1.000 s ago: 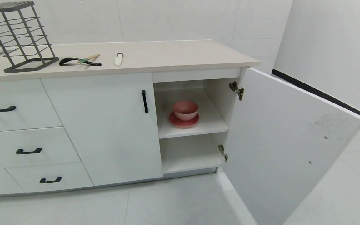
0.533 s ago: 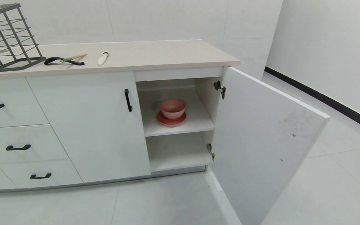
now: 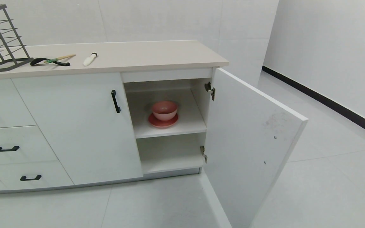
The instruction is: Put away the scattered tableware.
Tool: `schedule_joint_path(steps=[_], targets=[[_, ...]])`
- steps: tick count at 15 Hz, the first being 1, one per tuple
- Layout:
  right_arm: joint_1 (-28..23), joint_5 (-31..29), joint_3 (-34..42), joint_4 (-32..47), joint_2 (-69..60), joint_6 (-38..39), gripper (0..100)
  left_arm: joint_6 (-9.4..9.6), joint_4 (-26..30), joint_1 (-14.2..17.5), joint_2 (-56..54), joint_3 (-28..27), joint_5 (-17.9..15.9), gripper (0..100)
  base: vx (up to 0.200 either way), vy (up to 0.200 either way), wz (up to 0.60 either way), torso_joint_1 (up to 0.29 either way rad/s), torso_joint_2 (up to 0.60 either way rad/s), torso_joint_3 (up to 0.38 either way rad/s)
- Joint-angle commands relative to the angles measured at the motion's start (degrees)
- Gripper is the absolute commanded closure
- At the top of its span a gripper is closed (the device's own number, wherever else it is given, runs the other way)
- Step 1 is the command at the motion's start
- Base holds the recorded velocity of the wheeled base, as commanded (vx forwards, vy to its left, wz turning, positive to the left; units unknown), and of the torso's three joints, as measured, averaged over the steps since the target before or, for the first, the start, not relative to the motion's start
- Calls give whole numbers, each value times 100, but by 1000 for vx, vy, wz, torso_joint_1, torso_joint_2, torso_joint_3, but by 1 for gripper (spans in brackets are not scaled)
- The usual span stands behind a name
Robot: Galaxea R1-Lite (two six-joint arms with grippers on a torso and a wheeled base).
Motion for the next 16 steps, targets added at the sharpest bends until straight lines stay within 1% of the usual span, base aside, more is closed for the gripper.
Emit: schedule_joint_path(steps=[1,2,3,4,5,6,7,10,12,13,15,16], targets=[[-121,448,-825,-139,1506,-432,100,-2,-4,4,9,0,-1,0,0,0,0,0,0,0],[-95,580,-983,-271,2104,-643,100,-11,-4,4,9,0,-1,0,0,0,0,0,0,0],[-60,765,-1054,-570,2578,-722,100,-11,-4,4,9,0,-1,0,0,0,0,0,0,0],[-25,1055,-1071,-1264,3387,-846,100,-11,-4,4,9,0,-1,0,0,0,0,0,0,0],[-25,1160,-1062,-1669,3800,-881,100,-19,-4,4,9,0,-1,0,0,0,0,0,0,0],[19,1432,-1045,-2477,4705,-881,100,-19,-4,4,9,0,-1,0,0,0,0,0,0,0],[28,1599,-983,-2996,5329,-863,100,-19,-4,4,9,0,-1,0,0,0,0,0,0,0],[72,1916,-746,-4130,6507,-846,100,-19,-4,4,9,0,-1,0,0,0,0,0,0,0],[107,2478,-535,-5017,7149,-889,100,-19,-4,4,9,0,-1,0,0,0,0,0,0,0],[142,2619,-465,-5334,7368,-907,100,-19,-4,4,9,0,-1,0,0,0,0,0,0,0],[415,2900,-386,-6362,7993,-1013,100,-19,-4,4,9,0,-1,0,0,0,0,0,0,0],[520,2953,-430,-6731,8230,-1074,100,-19,-4,4,9,0,-1,0,0,0,0,0,0,0]])
